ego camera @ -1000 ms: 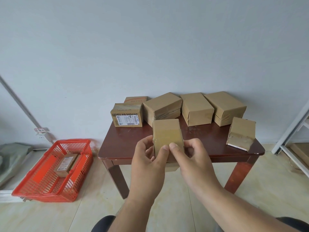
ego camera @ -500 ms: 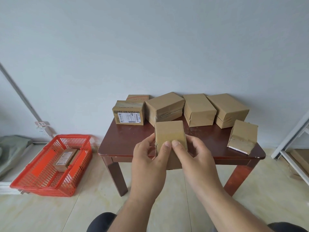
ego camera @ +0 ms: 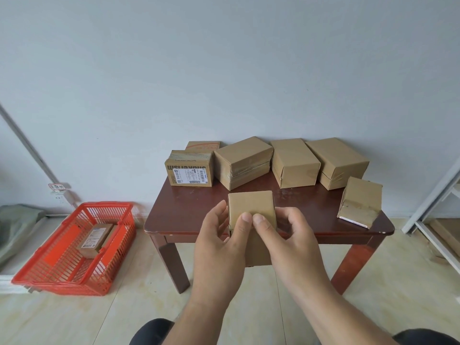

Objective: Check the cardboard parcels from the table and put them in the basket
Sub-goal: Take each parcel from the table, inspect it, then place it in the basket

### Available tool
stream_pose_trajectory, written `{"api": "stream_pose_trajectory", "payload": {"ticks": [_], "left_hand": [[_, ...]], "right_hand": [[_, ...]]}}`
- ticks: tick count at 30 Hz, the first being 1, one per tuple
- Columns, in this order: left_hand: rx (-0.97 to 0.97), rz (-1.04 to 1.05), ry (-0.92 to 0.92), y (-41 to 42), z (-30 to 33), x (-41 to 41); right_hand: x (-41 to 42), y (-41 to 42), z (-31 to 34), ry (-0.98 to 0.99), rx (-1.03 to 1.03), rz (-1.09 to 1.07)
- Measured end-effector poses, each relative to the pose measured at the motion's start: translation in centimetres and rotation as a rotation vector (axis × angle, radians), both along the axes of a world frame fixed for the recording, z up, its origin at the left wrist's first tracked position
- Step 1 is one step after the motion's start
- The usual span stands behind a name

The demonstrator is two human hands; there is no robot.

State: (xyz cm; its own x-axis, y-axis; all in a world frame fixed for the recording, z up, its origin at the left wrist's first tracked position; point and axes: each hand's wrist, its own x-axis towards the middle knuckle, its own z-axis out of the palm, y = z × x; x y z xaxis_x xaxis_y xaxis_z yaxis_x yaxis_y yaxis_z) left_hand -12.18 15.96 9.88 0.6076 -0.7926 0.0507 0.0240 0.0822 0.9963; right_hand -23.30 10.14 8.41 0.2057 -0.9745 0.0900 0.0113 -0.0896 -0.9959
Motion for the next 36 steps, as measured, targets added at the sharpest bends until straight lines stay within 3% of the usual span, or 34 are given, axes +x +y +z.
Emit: {"api": "stream_pose_trajectory", "payload": {"ticks": [17,24,36], "left_hand": [[0.007,0.001,-0.003,0.2,0.5,0.1],[0.021,-0.147,-0.080,0.7,1.1,-1.0],[0.072,-0.048,0.013,0.7,0.3,-0.6]], "right_hand": [[0.2,0.7,0.0,-0.017,-0.004,0.056],[0.3,0.0,0.6,0.009,0.023,0.008],[0.4,0.3,0.3,-0.027,0.124,0.115]]}}
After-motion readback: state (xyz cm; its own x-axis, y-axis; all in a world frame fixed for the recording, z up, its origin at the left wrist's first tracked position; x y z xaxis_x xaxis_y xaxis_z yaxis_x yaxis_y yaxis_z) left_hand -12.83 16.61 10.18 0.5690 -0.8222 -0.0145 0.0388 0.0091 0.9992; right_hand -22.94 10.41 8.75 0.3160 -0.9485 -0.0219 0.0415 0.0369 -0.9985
